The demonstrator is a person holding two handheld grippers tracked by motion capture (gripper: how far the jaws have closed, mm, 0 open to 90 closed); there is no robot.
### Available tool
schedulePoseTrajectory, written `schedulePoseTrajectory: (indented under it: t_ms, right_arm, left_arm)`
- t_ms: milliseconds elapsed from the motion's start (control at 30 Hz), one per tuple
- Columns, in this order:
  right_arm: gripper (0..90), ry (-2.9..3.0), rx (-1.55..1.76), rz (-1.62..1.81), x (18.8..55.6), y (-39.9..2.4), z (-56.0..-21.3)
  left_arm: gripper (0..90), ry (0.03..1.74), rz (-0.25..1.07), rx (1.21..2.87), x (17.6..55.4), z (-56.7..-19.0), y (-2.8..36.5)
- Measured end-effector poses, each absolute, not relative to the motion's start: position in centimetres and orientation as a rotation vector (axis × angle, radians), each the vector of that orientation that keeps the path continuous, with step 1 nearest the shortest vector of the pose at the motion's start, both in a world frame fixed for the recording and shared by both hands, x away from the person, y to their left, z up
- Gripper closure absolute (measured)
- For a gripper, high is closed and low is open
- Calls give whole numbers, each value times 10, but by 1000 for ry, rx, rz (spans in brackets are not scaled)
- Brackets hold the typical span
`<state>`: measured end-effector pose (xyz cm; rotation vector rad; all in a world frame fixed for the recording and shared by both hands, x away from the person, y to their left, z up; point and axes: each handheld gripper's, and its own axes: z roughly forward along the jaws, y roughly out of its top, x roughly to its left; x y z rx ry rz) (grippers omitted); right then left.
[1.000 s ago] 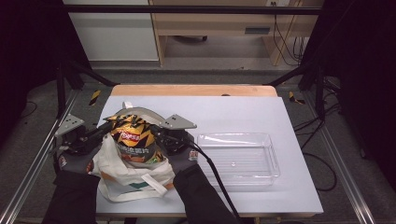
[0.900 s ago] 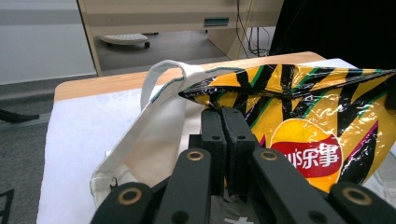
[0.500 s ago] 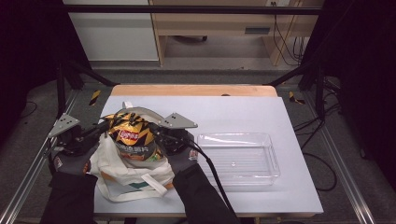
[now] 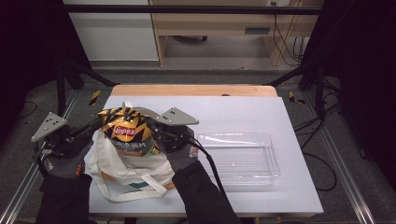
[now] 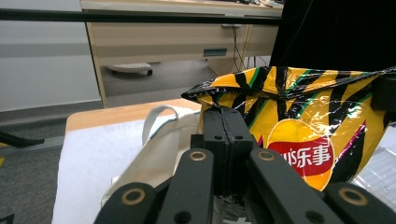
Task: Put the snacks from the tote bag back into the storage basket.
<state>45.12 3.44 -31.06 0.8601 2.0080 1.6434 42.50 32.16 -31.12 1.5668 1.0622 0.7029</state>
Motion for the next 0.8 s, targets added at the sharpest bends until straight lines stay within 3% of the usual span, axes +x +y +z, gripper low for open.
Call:
schedulePoseTrajectory:
  t_ms: [800]
  right_arm:
    - [898,2002,782,1659,443,20,-277]
  left_arm:
    - [893,1019,722,1506,398,-283,310]
